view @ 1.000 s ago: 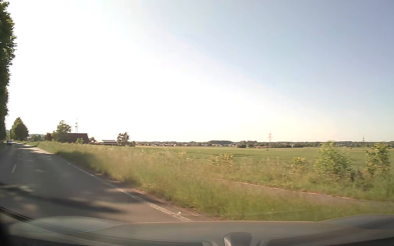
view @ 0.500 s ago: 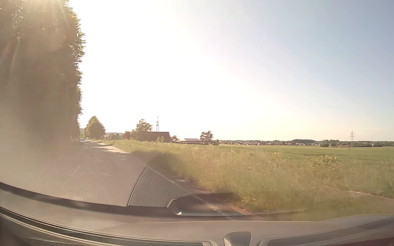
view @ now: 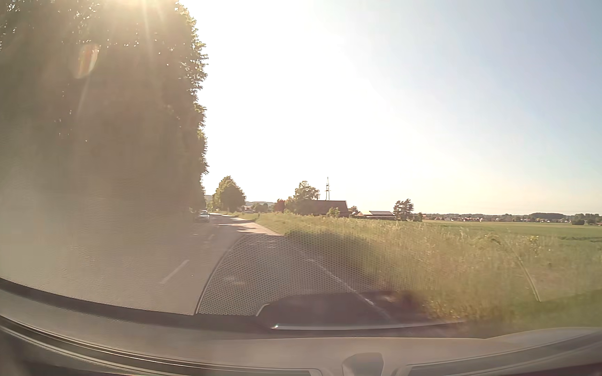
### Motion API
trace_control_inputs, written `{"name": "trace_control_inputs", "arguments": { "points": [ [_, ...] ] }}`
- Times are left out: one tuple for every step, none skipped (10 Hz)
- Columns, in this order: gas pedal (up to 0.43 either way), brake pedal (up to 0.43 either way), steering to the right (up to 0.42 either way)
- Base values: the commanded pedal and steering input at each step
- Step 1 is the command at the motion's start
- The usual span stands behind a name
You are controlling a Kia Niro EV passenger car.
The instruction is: Follow the waypoints while adhering to traffic rules and regulations
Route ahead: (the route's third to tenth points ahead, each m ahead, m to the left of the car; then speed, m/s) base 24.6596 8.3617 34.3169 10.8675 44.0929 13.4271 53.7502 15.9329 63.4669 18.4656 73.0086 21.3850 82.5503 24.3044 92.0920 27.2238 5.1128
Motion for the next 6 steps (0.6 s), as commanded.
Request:
{"name": "trace_control_inputs", "arguments": {
  "points": [
    [0.319, 0.006, -0.211],
    [0.319, 0.006, -0.183],
    [0.319, 0.006, -0.164],
    [0.319, 0.006, -0.156],
    [0.319, 0.006, -0.146],
    [0.319, 0.006, -0.127]
  ]
}}
